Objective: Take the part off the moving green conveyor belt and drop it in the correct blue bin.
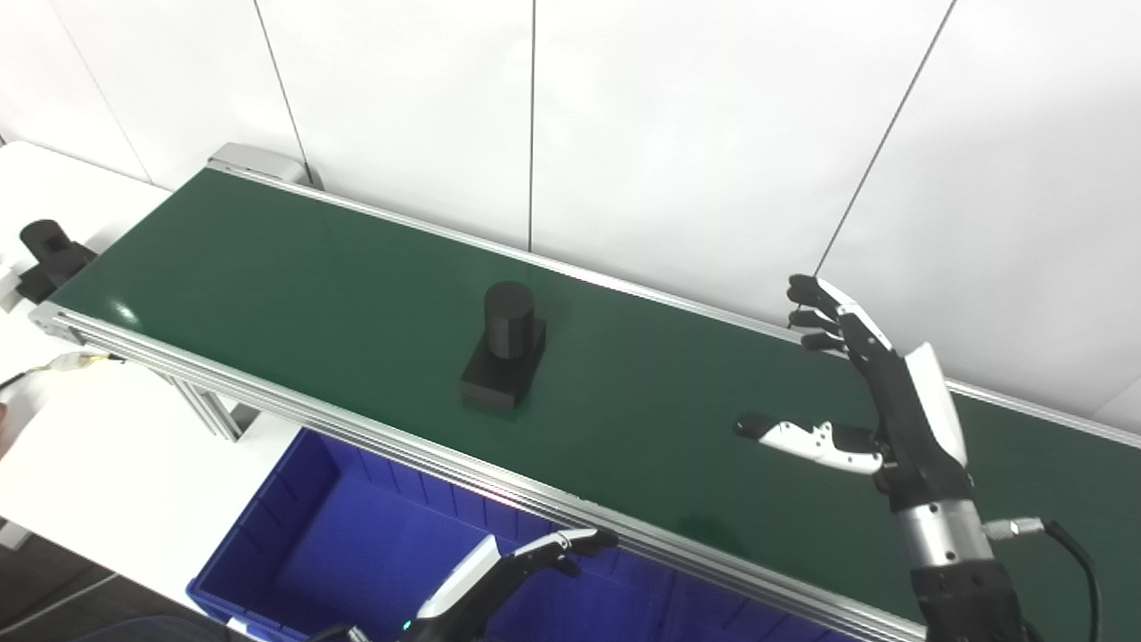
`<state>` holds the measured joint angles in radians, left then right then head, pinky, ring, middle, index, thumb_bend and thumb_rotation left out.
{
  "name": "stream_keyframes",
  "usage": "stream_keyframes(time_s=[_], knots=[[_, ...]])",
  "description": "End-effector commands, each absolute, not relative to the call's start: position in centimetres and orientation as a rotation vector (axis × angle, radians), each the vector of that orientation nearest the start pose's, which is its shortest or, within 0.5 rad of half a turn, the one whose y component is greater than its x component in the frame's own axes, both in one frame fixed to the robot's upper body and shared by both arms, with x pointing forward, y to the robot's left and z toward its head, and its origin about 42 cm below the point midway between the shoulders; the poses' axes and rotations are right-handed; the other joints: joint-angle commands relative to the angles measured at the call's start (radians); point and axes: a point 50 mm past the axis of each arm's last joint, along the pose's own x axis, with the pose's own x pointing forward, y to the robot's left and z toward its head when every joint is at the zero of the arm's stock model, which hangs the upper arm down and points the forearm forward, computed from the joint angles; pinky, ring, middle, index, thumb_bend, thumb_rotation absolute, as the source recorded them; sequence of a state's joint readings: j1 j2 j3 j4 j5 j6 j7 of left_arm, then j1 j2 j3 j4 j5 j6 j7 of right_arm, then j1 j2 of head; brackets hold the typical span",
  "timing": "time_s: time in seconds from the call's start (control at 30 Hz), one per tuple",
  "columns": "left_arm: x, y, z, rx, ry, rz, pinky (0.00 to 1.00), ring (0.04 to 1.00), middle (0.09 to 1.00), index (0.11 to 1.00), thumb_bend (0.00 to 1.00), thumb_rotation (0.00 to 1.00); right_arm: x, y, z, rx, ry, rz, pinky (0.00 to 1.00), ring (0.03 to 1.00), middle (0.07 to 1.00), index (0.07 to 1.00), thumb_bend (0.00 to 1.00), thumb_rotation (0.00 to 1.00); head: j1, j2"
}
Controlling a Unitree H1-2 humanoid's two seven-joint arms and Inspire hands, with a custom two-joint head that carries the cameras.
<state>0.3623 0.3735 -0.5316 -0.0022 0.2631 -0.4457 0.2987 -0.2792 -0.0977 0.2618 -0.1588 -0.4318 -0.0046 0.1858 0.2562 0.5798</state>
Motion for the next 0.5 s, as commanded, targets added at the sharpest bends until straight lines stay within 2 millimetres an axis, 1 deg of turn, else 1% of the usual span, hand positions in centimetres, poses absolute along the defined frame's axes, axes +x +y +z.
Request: stream_keyframes(time_s=[0.0,0.23,0.47], knots=[[11.0,21.5,4.7,0.355,-0.144,-0.352,0.77,0.849,0.874,0.846,1.00,0.49,35.0,-12.3,23.0,-0.595,-0.482,0.410,0.72,0.805,0.856,0.861,0.85,0.48,0.000,0.001],[10.8,21.7,4.9,0.353,-0.142,-0.356,0.76,0.842,0.873,0.841,1.00,0.48,36.9,-9.8,23.2,-0.650,-0.462,0.470,0.72,0.816,0.863,0.866,0.86,0.47,-0.017,0.004],[10.8,21.6,4.8,0.360,-0.146,-0.358,0.75,0.838,0.873,0.844,1.00,0.48,38.2,-6.9,22.9,-0.711,-0.427,0.511,0.70,0.802,0.862,0.865,0.87,0.48,-0.025,0.003]])
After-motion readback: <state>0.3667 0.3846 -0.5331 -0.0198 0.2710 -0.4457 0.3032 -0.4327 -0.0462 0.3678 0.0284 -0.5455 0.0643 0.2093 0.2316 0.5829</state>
